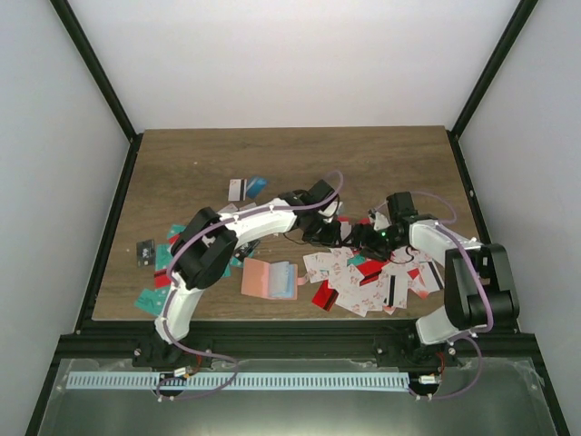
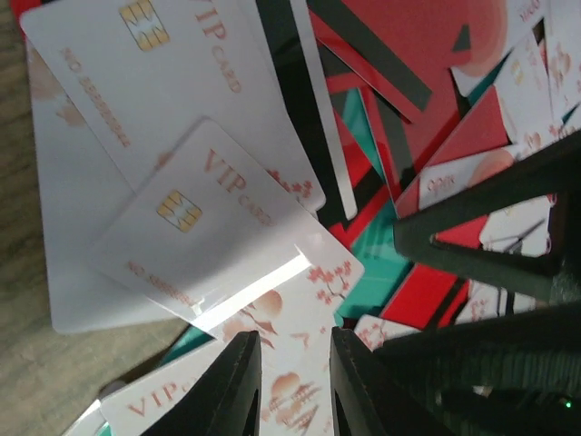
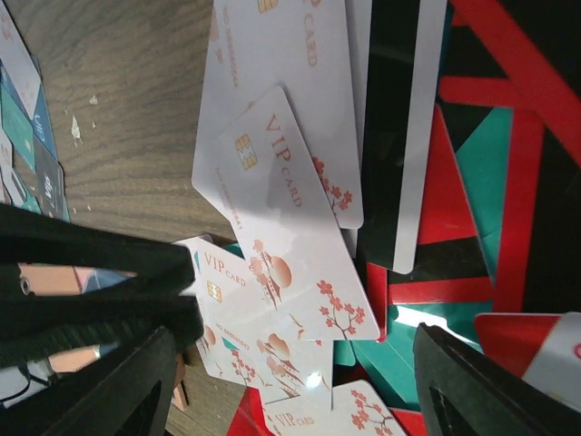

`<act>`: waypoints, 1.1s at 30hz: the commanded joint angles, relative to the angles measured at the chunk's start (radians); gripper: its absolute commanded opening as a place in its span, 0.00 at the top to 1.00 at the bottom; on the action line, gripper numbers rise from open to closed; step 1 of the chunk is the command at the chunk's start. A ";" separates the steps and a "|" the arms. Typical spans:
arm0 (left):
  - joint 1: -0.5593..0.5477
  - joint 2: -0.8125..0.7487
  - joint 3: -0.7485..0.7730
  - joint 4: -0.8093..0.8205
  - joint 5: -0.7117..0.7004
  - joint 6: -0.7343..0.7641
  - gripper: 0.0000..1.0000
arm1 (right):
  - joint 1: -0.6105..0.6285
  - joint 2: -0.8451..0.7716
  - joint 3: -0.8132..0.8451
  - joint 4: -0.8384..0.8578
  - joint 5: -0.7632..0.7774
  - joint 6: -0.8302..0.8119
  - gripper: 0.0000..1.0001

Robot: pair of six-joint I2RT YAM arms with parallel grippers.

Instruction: Put the credit cards into the card holder

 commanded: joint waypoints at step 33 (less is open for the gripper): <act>0.014 0.080 -0.021 -0.057 -0.019 0.073 0.87 | -0.008 0.141 -0.030 0.086 -0.100 0.007 0.99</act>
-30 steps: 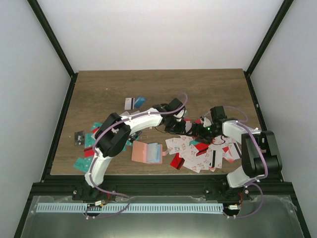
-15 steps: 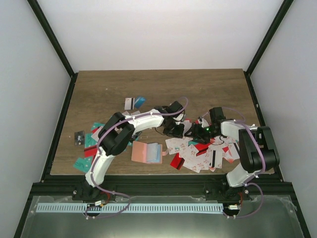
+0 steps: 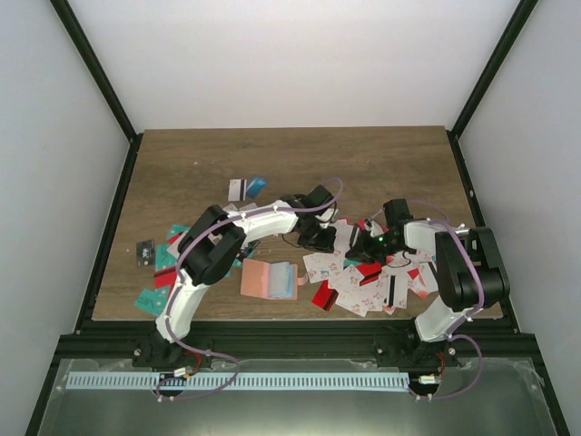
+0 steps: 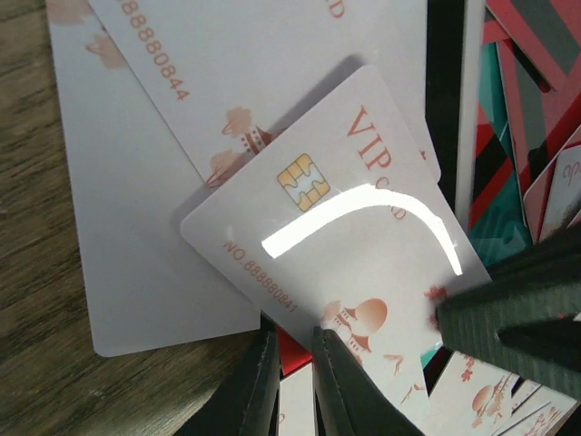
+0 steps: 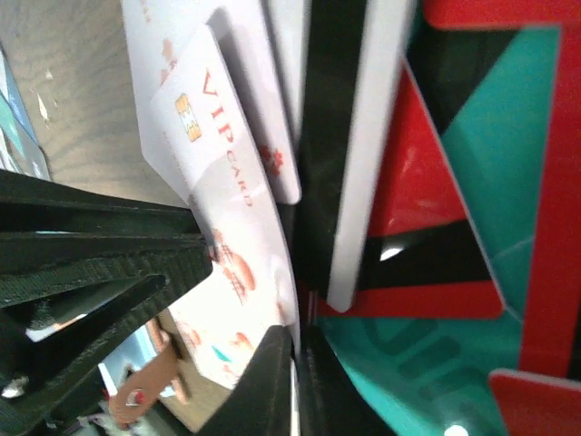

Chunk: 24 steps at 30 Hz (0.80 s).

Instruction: Put the credit cards into the card holder

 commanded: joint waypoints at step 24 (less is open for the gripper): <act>0.129 -0.707 -0.428 0.315 0.094 -0.350 0.36 | -0.001 -0.461 0.031 0.059 -0.332 0.274 0.99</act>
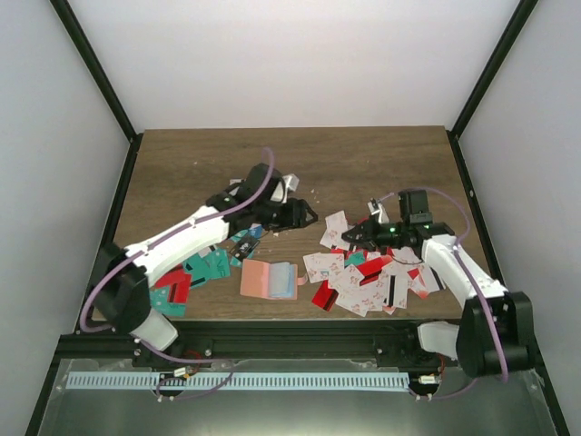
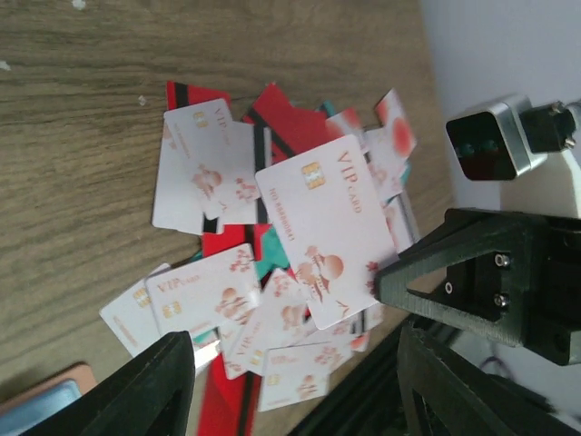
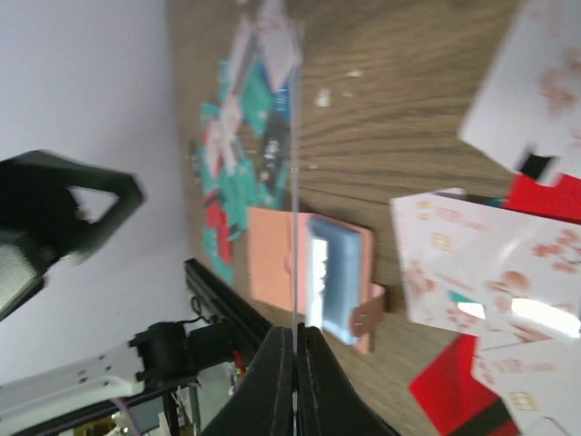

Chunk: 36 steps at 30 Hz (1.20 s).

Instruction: Put the credit cards into the card holder

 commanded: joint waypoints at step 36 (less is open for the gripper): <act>0.056 -0.302 -0.192 0.362 0.181 -0.258 0.96 | 0.134 -0.267 0.081 0.441 -0.188 0.439 0.50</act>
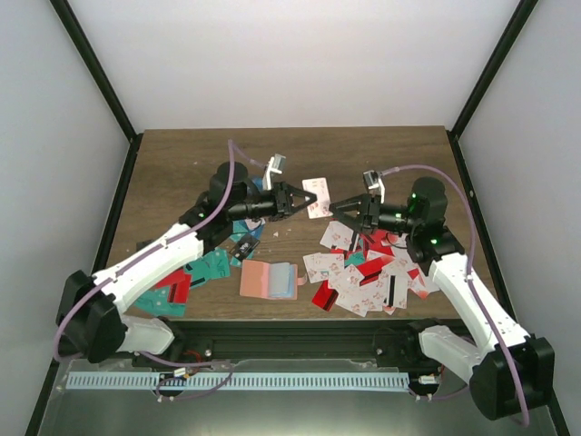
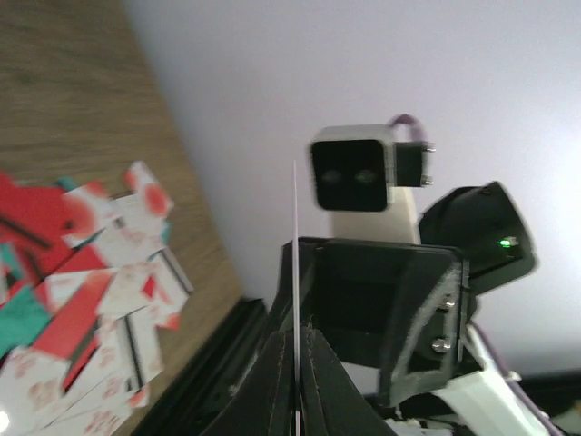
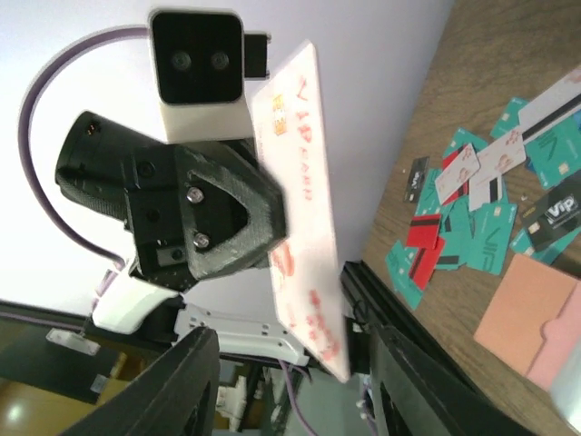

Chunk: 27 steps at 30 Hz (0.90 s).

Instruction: Put the credit cards into the card holder

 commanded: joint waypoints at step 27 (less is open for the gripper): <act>0.031 -0.378 -0.381 -0.967 -0.523 0.311 0.96 | 0.528 0.494 0.029 -0.358 0.438 -0.283 0.33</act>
